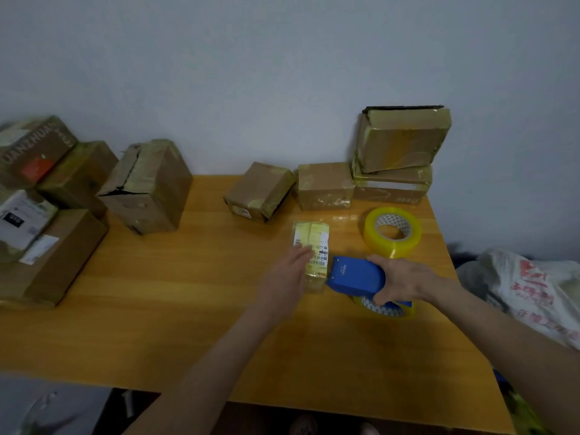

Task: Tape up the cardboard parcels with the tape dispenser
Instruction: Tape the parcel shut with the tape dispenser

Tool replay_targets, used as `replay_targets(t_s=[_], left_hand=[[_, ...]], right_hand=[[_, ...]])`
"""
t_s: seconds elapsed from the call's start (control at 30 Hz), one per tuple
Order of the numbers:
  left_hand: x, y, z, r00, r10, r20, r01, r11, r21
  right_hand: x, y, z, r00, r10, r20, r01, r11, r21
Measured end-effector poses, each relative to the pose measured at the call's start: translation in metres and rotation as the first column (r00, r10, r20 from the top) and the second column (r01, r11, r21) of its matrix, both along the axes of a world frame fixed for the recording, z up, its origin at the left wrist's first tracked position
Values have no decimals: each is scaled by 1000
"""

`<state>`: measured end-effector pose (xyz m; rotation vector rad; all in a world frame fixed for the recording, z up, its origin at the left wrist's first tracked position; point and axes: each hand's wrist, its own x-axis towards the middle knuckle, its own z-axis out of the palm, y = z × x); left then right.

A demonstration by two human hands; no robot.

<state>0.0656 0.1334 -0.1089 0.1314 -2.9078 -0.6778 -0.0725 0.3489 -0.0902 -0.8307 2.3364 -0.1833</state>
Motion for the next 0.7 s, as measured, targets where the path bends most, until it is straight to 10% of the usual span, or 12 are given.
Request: replay_targets(t_s=[0.13, 0.4, 0.7], left_hand=[[5, 5, -19, 947, -93, 309, 187, 939, -290], [3, 2, -23, 924, -83, 372, 221, 913, -344], [3, -2, -24, 937, -96, 335, 209, 924, -320]], right_hand=[[0, 9, 3, 998, -9, 58, 12, 998, -54], [-9, 42, 11, 991, 18, 129, 9, 979, -201], [-8, 22, 14, 989, 144, -47, -138, 984, 110]])
